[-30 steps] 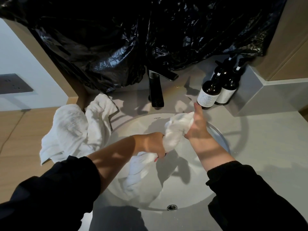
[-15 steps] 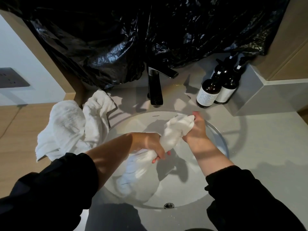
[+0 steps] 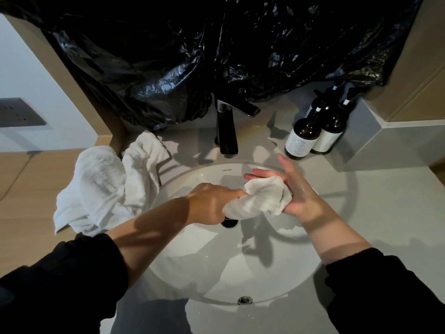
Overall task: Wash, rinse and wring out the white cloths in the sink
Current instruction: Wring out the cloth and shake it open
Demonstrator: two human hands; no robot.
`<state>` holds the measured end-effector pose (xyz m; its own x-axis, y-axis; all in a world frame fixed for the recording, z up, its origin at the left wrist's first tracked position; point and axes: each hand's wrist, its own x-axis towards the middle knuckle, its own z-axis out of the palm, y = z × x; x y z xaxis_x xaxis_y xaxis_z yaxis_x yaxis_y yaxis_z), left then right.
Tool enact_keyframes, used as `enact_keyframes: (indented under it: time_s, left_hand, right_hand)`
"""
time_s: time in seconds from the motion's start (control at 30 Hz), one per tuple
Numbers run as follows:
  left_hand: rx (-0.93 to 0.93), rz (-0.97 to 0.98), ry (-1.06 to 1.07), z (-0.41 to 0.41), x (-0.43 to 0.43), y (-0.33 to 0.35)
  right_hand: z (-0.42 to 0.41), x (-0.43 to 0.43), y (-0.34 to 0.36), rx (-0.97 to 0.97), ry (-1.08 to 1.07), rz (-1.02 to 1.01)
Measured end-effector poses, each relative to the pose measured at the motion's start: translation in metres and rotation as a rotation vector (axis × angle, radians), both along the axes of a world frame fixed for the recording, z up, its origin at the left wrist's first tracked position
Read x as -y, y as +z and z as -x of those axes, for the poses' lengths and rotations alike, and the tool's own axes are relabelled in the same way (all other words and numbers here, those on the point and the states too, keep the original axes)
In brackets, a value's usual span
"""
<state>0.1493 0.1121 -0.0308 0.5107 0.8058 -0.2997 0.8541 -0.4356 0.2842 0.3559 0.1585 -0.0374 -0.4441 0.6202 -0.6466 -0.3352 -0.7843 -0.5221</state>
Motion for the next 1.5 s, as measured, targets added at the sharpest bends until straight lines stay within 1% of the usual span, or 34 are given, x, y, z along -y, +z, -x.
enact_keyframes:
  time_s: [0.07,0.17,0.23,0.33,0.43,0.57,0.7,0.8,0.87,0.93,1.03,1.1,1.13,1.2,1.27,1.3,1.37,1.4,1.43,1.47,1.5]
  left_hand:
    - [0.047,0.005,0.029,0.001,-0.001,0.002]
    - [0.144,0.009,0.148,0.002,-0.001,0.000]
    - [0.225,0.048,0.260,0.000,-0.003,-0.002]
    - [0.358,0.237,0.407,-0.004,-0.009,-0.007]
    - [0.447,0.461,0.490,-0.012,-0.013,-0.010]
    - [0.534,0.634,0.488,-0.020,-0.014,-0.009]
    - [0.621,0.731,0.462,-0.026,-0.012,-0.013]
    - [0.708,0.854,0.420,-0.029,-0.009,-0.009]
    - [0.692,0.908,0.383,-0.027,-0.007,-0.006]
    - [0.607,0.911,0.354,-0.025,-0.008,-0.007]
    - [0.389,0.800,0.370,-0.020,-0.008,-0.009]
    - [0.255,0.637,0.356,-0.017,-0.005,-0.008]
    - [0.211,0.526,0.337,-0.014,-0.003,-0.009]
    - [0.117,0.258,0.290,-0.004,0.001,-0.007]
    - [0.051,0.027,0.244,0.006,0.002,-0.001]
    - [0.049,-0.051,0.216,0.009,0.001,0.002]
    - [0.062,-0.156,0.147,0.010,-0.002,0.014]
    - [0.047,-0.201,0.103,0.008,-0.003,0.021]
    - [0.027,-0.238,0.066,0.006,-0.005,0.026]
    - [0.019,-0.261,0.036,0.004,-0.007,0.030]
    - [0.023,-0.280,0.010,0.003,-0.009,0.033]
  right_hand:
    - [0.008,0.001,0.002,0.029,-0.038,-0.003]
    - [0.018,-0.003,-0.001,-0.086,-0.264,0.034]
    - [0.026,-0.005,-0.003,-0.110,-0.383,-0.031]
    - [0.034,-0.008,0.004,-0.104,-0.467,-0.119]
    - [0.033,-0.010,0.011,-0.077,-0.459,-0.193]
    - [0.027,-0.012,0.011,-0.083,-0.442,-0.252]
    - [0.023,-0.013,0.007,-0.074,-0.412,-0.253]
    - [0.021,-0.010,0.005,-0.115,-0.423,-0.229]
    - [0.021,-0.008,0.006,-0.142,-0.451,-0.209]
    - [0.024,-0.004,0.006,-0.165,-0.473,-0.184]
    - [0.025,0.001,-0.007,-0.208,-0.510,0.000]
    - [0.017,0.000,-0.011,-0.206,-0.407,0.046]
    - [0.009,-0.002,-0.011,-0.148,-0.285,0.003]
    - [-0.006,-0.004,-0.006,0.037,0.011,-0.150]
    - [-0.021,-0.010,0.002,0.157,0.282,-0.294]
    - [-0.027,-0.013,0.008,0.226,0.430,-0.357]
    - [-0.032,-0.020,0.021,0.432,0.734,-0.494]
    - [-0.030,-0.020,0.026,0.542,0.845,-0.609]
    - [-0.026,-0.020,0.030,0.587,0.927,-0.752]
    - [-0.021,-0.018,0.030,0.525,0.973,-0.842]
    - [-0.015,-0.015,0.026,0.392,0.985,-0.841]
